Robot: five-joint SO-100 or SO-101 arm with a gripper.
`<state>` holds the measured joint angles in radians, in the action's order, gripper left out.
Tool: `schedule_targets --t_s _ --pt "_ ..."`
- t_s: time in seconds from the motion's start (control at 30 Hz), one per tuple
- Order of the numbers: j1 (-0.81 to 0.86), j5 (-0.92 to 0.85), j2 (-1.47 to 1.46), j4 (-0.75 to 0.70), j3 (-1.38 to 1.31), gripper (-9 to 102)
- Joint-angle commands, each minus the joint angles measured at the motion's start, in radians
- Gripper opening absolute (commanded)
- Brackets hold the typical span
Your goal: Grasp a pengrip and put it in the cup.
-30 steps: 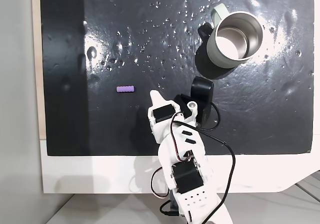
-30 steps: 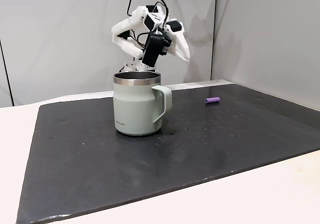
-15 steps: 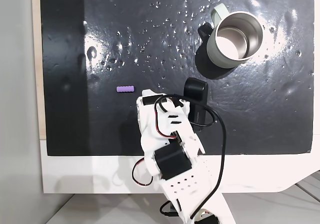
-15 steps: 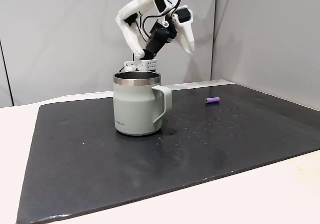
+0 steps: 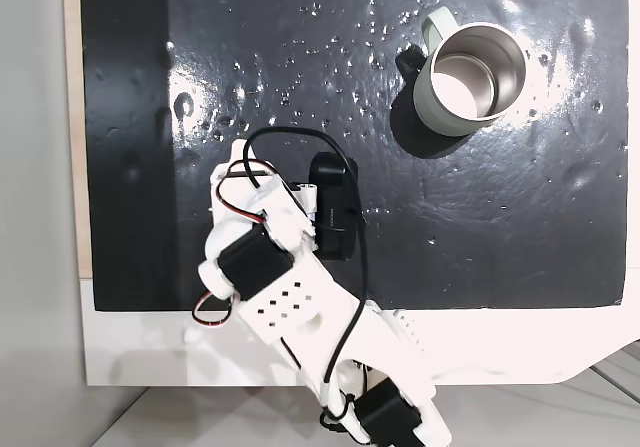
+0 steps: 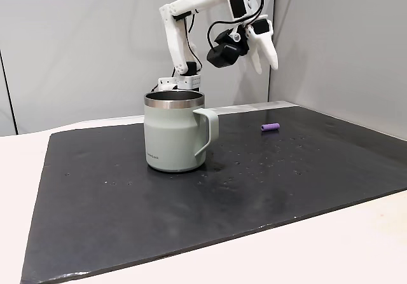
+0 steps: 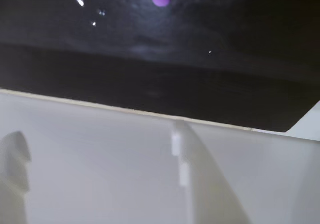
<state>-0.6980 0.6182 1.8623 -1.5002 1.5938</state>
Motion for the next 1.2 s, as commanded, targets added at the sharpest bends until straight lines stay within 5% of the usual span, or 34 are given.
schedule_targets --t_s 0.0,1.17 --pt "-0.041 0.028 -0.048 -0.015 -0.063 28" --pt "-0.023 0.032 -0.537 0.107 -0.161 25"
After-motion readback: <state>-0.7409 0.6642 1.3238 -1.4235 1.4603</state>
